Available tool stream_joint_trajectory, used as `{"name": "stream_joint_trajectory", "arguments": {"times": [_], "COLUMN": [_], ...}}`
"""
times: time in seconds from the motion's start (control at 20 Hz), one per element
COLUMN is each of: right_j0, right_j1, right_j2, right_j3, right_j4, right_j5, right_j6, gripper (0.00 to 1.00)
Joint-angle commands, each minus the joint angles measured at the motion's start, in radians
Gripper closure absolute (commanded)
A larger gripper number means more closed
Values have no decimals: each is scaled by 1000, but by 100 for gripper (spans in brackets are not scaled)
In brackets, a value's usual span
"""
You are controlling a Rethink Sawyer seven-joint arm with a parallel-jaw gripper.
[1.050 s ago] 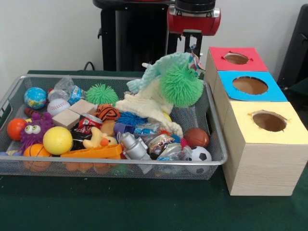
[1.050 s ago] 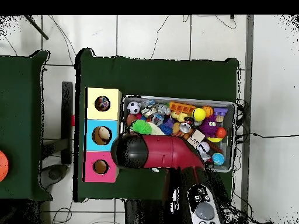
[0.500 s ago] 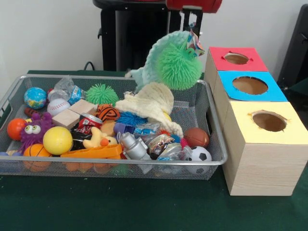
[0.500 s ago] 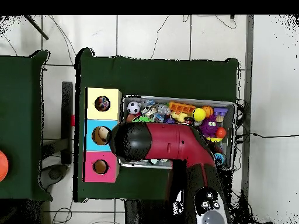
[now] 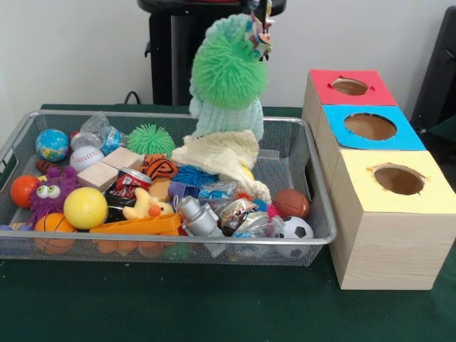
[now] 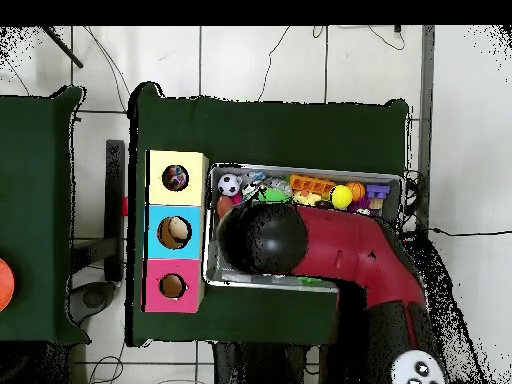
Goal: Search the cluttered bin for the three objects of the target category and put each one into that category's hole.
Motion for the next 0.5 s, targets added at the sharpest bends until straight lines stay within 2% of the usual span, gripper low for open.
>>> {"name": "stream_joint_trajectory", "arguments": {"times": [0.05, 0.2, 0.5], "right_j0": [-95, -114, -122], "right_j1": [3, 18, 81], "right_j2": [126, 150, 186], "right_j3": [54, 56, 3], "right_j4": [11, -4, -44], "right_j5": [-17, -40, -80], "right_j6": [-213, -209, -181], "gripper": [100, 100, 100]}}
